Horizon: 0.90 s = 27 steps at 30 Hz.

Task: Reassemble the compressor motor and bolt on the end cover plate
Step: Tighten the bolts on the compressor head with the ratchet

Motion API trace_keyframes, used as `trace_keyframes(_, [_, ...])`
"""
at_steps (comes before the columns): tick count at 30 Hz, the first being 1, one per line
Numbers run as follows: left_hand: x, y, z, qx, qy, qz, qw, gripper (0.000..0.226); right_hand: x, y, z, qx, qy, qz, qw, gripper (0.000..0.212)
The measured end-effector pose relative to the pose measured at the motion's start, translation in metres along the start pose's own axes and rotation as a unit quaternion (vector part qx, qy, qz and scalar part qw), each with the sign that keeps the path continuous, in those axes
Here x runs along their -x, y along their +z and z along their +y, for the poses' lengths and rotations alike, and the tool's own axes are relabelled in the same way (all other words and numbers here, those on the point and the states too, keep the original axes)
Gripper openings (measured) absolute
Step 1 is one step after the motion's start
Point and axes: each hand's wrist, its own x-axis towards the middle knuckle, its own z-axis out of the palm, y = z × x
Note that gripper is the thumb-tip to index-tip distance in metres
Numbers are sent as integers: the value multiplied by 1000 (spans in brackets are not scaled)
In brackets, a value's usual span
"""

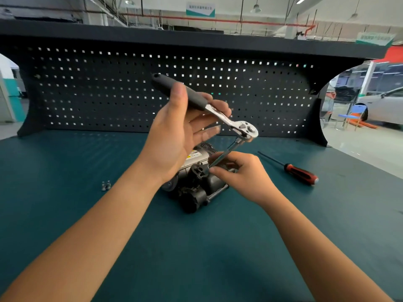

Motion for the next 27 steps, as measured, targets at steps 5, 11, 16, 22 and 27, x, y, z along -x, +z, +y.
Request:
trace_keyframes(5, [-28, -9, 0, 41, -33, 39, 998, 53, -5, 5, -7, -107, 39, -36, 993, 32])
trace_keyframes(11, [-63, -14, -9, 110, -100, 96, 984, 56, 0, 11, -8, -102, 40, -17, 994, 29])
trace_keyframes(16, [-83, -8, -14, 132, -183, 87, 970, 54, -1, 14, -6, -67, 26, 36, 997, 23])
trace_keyframes(22, [-95, 18, -23, 106, -282, -3, 954, 56, 1, 10, -6, -59, 22, 24, 998, 22])
trace_keyframes(27, [-97, 27, -29, 28, -265, -37, 963, 40, -2, 3, -10, -113, 68, -5, 991, 37])
